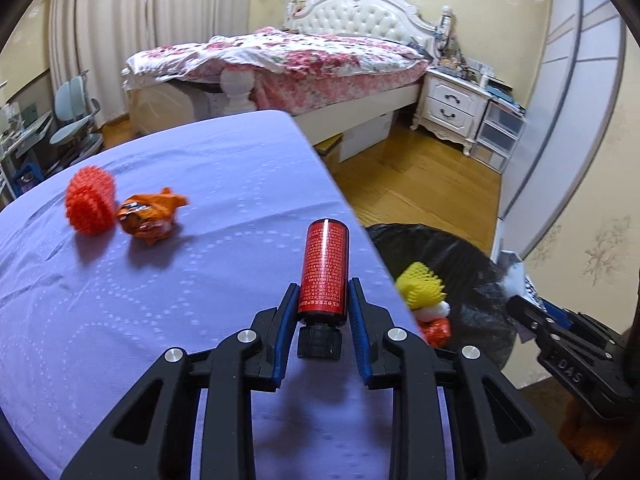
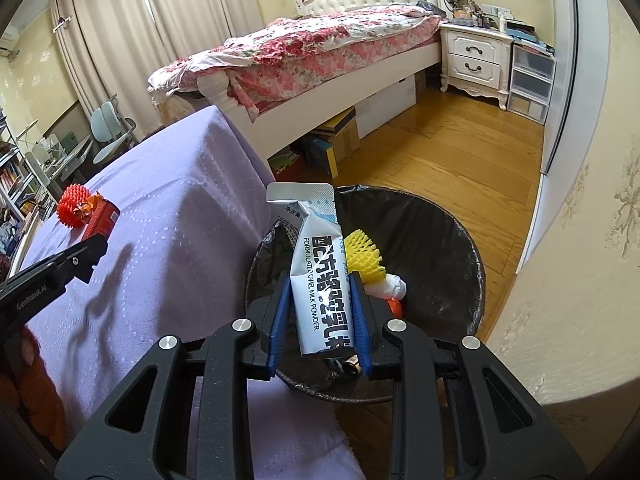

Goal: Collect trash
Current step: 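Open the left gripper to drop the red can while the right drops the packet into the bin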

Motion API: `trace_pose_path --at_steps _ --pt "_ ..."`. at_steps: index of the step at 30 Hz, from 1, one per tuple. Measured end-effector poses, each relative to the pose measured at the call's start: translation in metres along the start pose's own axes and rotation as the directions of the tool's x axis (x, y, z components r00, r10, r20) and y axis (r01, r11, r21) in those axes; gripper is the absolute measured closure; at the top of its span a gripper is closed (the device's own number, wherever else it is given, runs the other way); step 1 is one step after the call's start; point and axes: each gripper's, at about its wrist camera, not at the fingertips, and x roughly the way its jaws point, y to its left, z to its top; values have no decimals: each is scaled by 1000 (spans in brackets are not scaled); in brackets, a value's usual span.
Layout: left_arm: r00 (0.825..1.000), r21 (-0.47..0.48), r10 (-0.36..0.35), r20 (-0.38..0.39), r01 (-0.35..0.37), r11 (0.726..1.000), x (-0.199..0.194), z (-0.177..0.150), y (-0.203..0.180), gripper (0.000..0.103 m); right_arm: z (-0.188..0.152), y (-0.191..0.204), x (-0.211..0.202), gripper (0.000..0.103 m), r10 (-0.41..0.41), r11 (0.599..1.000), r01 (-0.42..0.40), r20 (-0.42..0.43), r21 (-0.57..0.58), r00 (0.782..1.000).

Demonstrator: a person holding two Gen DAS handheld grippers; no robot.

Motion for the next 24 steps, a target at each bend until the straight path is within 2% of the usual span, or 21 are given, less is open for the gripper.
trace_pose_path --at_steps 9,21,22,24 --pt "998 76 -47 -31 50 996 19 1 -53 76 6 -20 -2 76 -29 999 28 25 17 999" --pt "998 141 -34 -48 41 989 37 7 -86 75 17 -44 7 74 -71 996 70 31 47 997" --pt "998 144 -32 -51 39 989 38 6 -86 73 17 -45 8 73 -74 996 72 30 50 997" --pt "998 146 -27 -49 34 989 38 6 -87 57 18 -48 8 69 -81 995 79 31 57 996"
